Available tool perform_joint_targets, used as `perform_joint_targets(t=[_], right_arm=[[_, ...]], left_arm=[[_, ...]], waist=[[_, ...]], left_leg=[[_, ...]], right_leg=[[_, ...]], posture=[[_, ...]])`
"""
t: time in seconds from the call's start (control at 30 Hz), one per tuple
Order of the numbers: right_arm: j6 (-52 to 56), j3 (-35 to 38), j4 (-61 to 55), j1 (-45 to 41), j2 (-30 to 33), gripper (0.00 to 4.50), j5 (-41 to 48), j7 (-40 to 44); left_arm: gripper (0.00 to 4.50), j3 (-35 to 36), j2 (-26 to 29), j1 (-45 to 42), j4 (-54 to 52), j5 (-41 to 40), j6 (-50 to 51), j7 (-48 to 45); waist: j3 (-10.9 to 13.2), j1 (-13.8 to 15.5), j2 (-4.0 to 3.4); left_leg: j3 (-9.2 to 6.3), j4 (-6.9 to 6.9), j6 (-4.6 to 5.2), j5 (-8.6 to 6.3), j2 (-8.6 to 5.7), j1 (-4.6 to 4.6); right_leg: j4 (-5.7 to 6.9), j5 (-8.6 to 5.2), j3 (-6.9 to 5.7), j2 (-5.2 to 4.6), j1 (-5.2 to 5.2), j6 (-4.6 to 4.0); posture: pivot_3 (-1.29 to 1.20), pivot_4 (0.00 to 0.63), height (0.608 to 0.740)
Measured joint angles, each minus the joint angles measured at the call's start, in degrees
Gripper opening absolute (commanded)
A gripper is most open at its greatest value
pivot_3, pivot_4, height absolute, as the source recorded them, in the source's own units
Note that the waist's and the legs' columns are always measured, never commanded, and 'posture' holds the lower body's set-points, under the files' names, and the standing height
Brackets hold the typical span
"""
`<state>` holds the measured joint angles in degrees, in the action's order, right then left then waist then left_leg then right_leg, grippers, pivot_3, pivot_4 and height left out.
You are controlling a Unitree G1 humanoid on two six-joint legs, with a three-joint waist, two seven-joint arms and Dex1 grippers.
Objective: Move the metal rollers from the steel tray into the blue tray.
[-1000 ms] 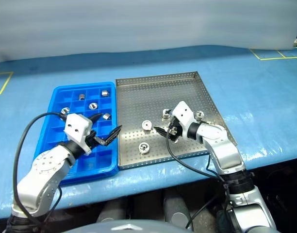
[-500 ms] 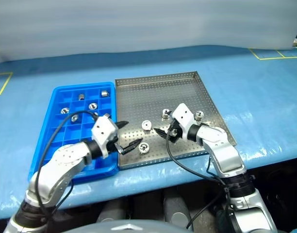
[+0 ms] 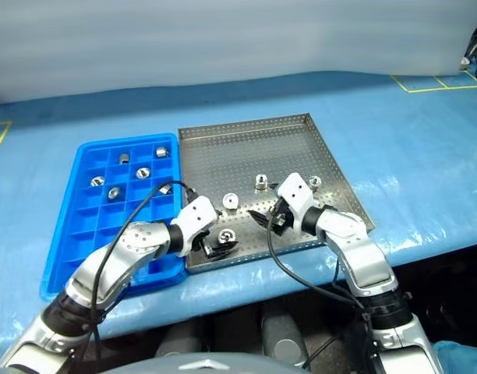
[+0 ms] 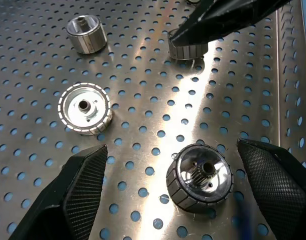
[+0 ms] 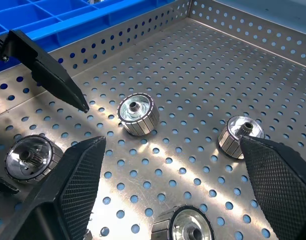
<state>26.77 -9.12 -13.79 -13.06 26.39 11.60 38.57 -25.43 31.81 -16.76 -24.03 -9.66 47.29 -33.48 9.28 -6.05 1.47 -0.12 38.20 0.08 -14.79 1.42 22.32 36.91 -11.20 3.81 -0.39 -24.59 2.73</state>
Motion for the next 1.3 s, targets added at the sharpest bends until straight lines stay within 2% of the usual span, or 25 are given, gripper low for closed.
perform_joint_targets(t=[0.2, 0.3, 0.37, 0.47, 0.53, 0.67, 1.0, 1.17, 1.3], right_arm=[[0.0, 0.0, -0.17, 0.35, -0.01, 4.5, -0.06, -1.04], [0.0, 0.0, -0.19, 0.35, -0.01, 4.5, -0.07, -1.22], [0.0, 0.0, -0.19, 0.36, 0.0, 4.5, -0.1, -1.33], [0.0, 0.0, -0.19, 0.35, 0.0, 4.5, -0.09, -1.22], [0.0, -0.05, -0.18, 0.33, 0.0, 4.5, -0.05, -0.97], [0.23, -0.11, 0.09, -0.06, -0.28, 4.5, 1.51, 1.16], [2.23, -2.41, -0.1, -0.86, -0.03, 4.5, 5.64, 8.56], [2.62, -5.74, -2.25, -1.3, 1.13, 4.5, 6.95, 13.06], [2.52, -7.34, -2.95, -1.72, 2.48, 4.5, 5.96, 13.77]], left_arm=[[4.49, -2.96, 1.15, -2.76, 2.23, 2.97, 1.94, -1.6], [3.89, -3.14, 1.17, -3.03, 2.69, 3.86, 2.36, -1.62], [3.27, -3.13, 1.29, -3.0, 2.74, 4.14, 2.36, -1.7], [3.27, -2.92, 1.32, -2.7, 2.69, 4.34, 2.37, -1.71], [2.96, -2.59, 1.3, -2.37, 2.53, 4.36, 2.34, -1.7], [1.81, -1.52, 0.91, -1.58, 2.15, 4.18, 2.21, -1.59], [1.81, 4.74, -1.41, 1.29, 0.79, 0.15, 2.43, -1.55], [1.81, 13.09, -2.72, 3.1, -5.19, -4.21, 2.51, -0.9], [1.81, 23.95, -3.78, 7.95, -9.6, -5.17, 2.17, 3.81]], waist=[[-0.01, -1.23, -0.01], [-0.01, -1.6, -0.02], [-0.01, -1.72, -0.02], [-0.02, -1.86, -0.03], [-0.02, -1.96, -0.03], [-0.02, -2.18, -0.03], [0.01, -2.27, 0.01], [0.02, -2.09, 0.02], [0.04, -2.08, 0.05]], left_leg=[[0.08, 0.0, 0.0, 0.0, 0.0, -0.19], [0.13, -0.03, 0.0, 0.0, 0.0, -0.36], [0.17, -0.03, 0.0, 0.0, 0.01, -0.42], [0.21, -0.04, 0.0, 0.0, 0.02, -0.47], [0.22, -0.06, 0.0, 0.0, 0.02, -0.48], [0.24, -0.1, 0.0, 0.0, 0.03, -0.5], [0.25, -0.18, 0.01, 0.0, 0.04, -0.4], [0.23, -0.18, 0.01, -0.01, 0.05, -0.35], [0.23, -0.16, 0.01, -0.01, 0.05, -0.36]], right_leg=[[0.03, -0.01, 0.1, 0.0, 0.12, 0.01], [0.03, -0.01, 0.15, 0.0, 0.26, 0.01], [0.05, -0.01, 0.18, 0.0, 0.29, 0.01], [0.07, -0.01, 0.23, 0.02, 0.3, 0.01], [0.07, -0.01, 0.24, 0.02, 0.3, 0.01], [0.06, -0.01, 0.27, 0.03, 0.3, 0.01], [0.04, -0.01, 0.28, 0.04, 0.17, 0.02], [0.03, 0.0, 0.27, 0.03, 0.13, 0.03], [0.04, 0.0, 0.27, 0.02, 0.13, 0.03]], posture=[[-0.18, 0.15, 0.74], [-0.18, 0.15, 0.74], [-0.17, 0.15, 0.74], [-0.17, 0.15, 0.74], [-0.17, 0.15, 0.74], [-0.17, 0.15, 0.74], [-0.15, 0.15, 0.74], [-0.15, 0.15, 0.74], [-0.11, 0.15, 0.74]])
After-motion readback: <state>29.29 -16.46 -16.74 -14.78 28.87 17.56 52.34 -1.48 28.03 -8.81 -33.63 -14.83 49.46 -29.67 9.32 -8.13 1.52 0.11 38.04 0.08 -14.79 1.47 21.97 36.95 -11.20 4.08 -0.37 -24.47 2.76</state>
